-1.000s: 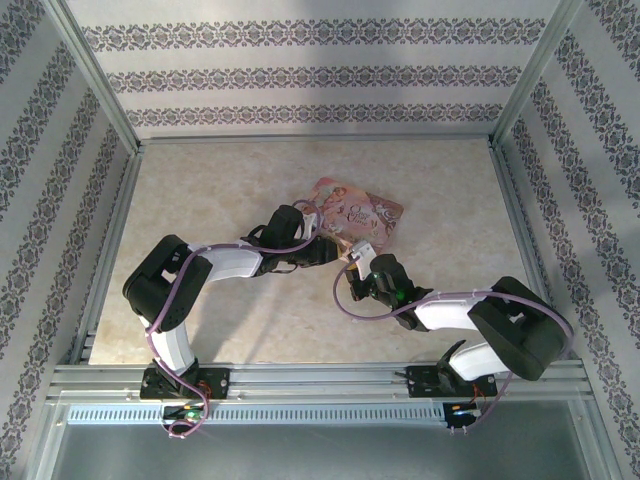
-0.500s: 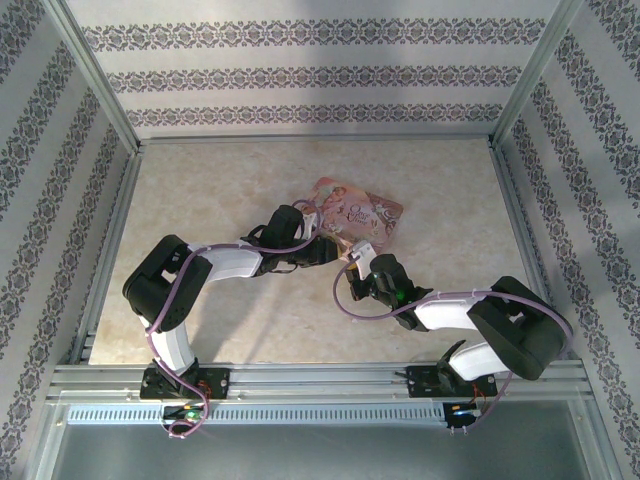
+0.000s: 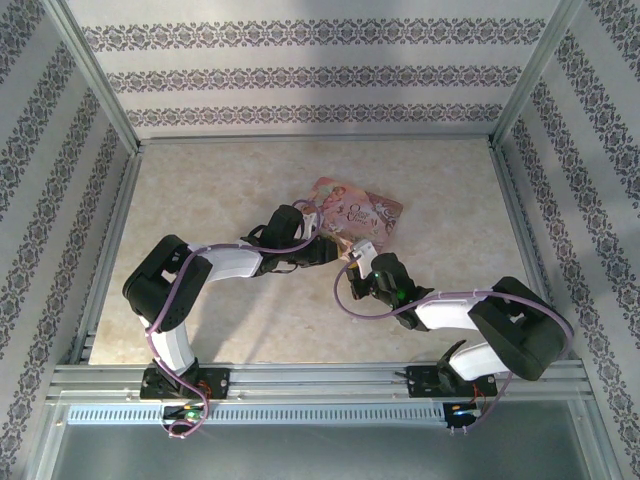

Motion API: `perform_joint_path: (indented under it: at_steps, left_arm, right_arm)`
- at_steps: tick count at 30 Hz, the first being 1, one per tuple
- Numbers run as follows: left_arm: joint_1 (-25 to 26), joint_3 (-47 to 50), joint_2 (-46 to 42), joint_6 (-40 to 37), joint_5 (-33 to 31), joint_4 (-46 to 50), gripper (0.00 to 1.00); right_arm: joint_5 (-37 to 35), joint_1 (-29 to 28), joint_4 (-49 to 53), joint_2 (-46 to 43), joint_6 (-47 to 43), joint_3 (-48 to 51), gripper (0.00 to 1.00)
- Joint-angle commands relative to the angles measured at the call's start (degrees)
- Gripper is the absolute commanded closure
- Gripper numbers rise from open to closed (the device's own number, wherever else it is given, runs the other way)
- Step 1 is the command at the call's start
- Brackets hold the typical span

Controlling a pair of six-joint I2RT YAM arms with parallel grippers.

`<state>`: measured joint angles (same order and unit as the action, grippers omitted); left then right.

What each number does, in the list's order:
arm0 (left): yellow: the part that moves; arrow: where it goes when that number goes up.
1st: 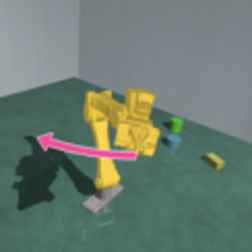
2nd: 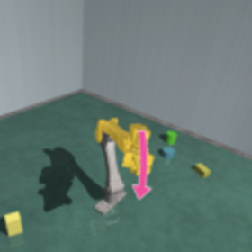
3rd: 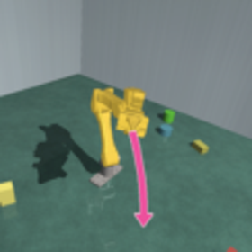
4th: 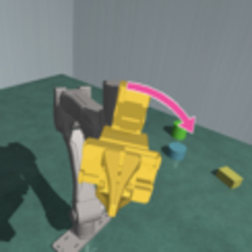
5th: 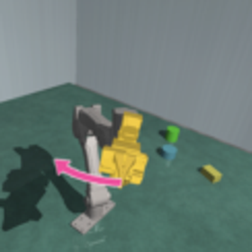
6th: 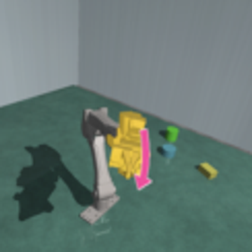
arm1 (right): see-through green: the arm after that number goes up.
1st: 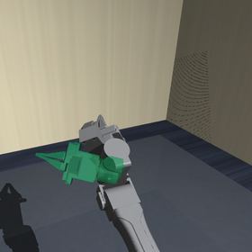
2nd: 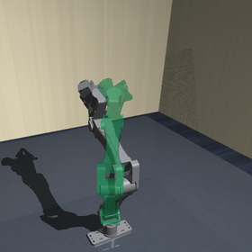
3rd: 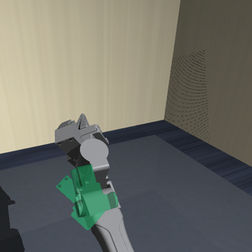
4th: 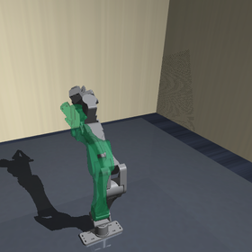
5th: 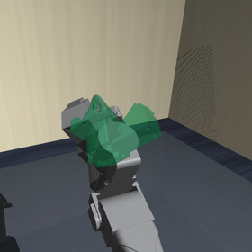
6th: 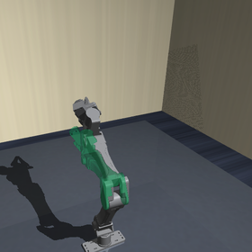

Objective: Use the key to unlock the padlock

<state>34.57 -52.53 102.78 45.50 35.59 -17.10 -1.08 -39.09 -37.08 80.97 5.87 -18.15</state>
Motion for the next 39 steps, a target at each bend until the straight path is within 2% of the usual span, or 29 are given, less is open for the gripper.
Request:
perform_joint_path:
  at_steps: [1, 23, 39]
  left_arm:
    - [1.0, -1.4, -2.1, 0.5, 1.8, -1.4, 0.73]
    - [1.0, -1.9, -2.0, 0.5, 2.2, -1.4, 0.73]
    - [1.0, -1.6, -1.9, 1.7, 2.6, -2.7, 0.73]
  right_arm:
    - [0.5, 0.8, -2.6, -1.9, 0.8, -1.2, 1.00]
    - [-0.1, 1.4, -5.3, 2.5, 0.9, -4.1, 1.00]
    - [5.7, 1.7, -16.8, 8.2, 3.5, -6.6, 1.00]
